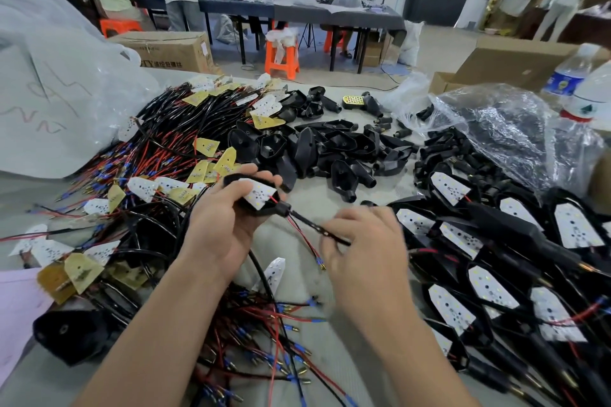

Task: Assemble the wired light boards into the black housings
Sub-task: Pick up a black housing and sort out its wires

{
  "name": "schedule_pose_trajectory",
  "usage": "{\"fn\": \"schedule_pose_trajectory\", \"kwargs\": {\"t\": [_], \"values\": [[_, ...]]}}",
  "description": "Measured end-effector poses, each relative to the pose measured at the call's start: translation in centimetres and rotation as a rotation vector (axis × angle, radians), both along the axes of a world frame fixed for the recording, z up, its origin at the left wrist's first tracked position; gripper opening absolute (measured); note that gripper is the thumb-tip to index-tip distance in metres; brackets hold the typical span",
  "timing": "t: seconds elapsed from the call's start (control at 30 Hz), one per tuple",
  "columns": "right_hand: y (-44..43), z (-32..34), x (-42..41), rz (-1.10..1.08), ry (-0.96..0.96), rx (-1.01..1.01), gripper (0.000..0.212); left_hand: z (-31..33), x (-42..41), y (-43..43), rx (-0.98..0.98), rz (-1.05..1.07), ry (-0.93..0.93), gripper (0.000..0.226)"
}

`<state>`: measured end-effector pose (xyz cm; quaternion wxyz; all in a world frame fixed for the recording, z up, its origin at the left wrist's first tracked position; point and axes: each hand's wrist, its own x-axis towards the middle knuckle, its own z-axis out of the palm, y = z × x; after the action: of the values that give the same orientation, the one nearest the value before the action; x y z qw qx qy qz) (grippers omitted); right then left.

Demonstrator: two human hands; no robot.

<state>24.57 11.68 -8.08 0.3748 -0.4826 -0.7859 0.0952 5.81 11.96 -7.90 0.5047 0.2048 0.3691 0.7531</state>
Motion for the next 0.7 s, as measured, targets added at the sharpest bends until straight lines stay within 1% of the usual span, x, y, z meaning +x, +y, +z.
{"fn": "schedule_pose_trajectory", "kwargs": {"t": [0.07, 0.13, 0.17, 0.23, 0.27, 0.3, 0.33, 0.4, 0.43, 0.5, 0.53, 0.57, 0.6, 0.63, 0.7], "values": [[0.6, 1.3, 0.3, -0.158, -0.090, 0.080, 0.009, 0.2, -0.5, -0.1, 0.017, 0.015, -0.056, 0.024], [1.2, 2.9, -0.2, -0.232, -0.212, 0.159, 0.013, 0.5, -0.9, -0.5, -0.017, 0.021, -0.027, 0.028], [1.7, 3.8, -0.5, -0.230, -0.204, 0.211, 0.014, 0.6, -1.1, -0.7, -0.049, 0.025, 0.008, 0.027], [2.8, 6.0, -0.9, -0.188, -0.083, 0.275, 0.016, 0.8, -1.1, -1.2, -0.085, -0.022, 0.085, 0.026], [3.4, 7.1, -1.0, -0.166, -0.022, 0.273, 0.022, 1.0, -0.8, -1.5, -0.062, -0.099, 0.126, 0.028], [4.2, 8.0, -1.0, -0.142, 0.020, 0.240, 0.030, 1.1, -0.5, -1.7, -0.027, -0.200, 0.177, 0.034], [4.9, 8.8, -0.9, -0.112, 0.057, 0.172, 0.039, 1.1, 0.1, -1.8, -0.003, -0.304, 0.248, 0.042], [6.0, 9.4, -0.3, -0.037, 0.184, -0.052, 0.050, 0.9, 1.7, -1.8, -0.006, -0.468, 0.424, 0.053], [6.3, 9.3, 0.0, -0.006, 0.282, -0.178, 0.049, 0.6, 2.5, -1.8, -0.036, -0.528, 0.491, 0.056], [6.3, 8.0, 0.9, 0.009, 0.497, -0.382, 0.039, 0.0, 3.8, -1.8, -0.121, -0.680, 0.572, 0.056], [6.0, 6.9, 1.2, 0.002, 0.566, -0.450, 0.035, -0.2, 4.1, -1.8, -0.152, -0.781, 0.586, 0.054], [5.7, 5.7, 1.5, 0.004, 0.596, -0.502, 0.034, -0.3, 4.3, -1.8, -0.172, -0.848, 0.584, 0.050], [5.3, 4.4, 1.8, 0.025, 0.601, -0.549, 0.035, -0.2, 4.5, -1.8, -0.181, -0.846, 0.572, 0.045], [4.7, 3.2, 2.0, 0.067, 0.606, -0.600, 0.038, -0.1, 4.5, -1.6, -0.190, -0.771, 0.551, 0.039], [3.6, 1.1, 2.2, 0.173, 0.647, -0.705, 0.043, 0.1, 4.5, -1.1, -0.249, -0.557, 0.450, 0.025]]}}
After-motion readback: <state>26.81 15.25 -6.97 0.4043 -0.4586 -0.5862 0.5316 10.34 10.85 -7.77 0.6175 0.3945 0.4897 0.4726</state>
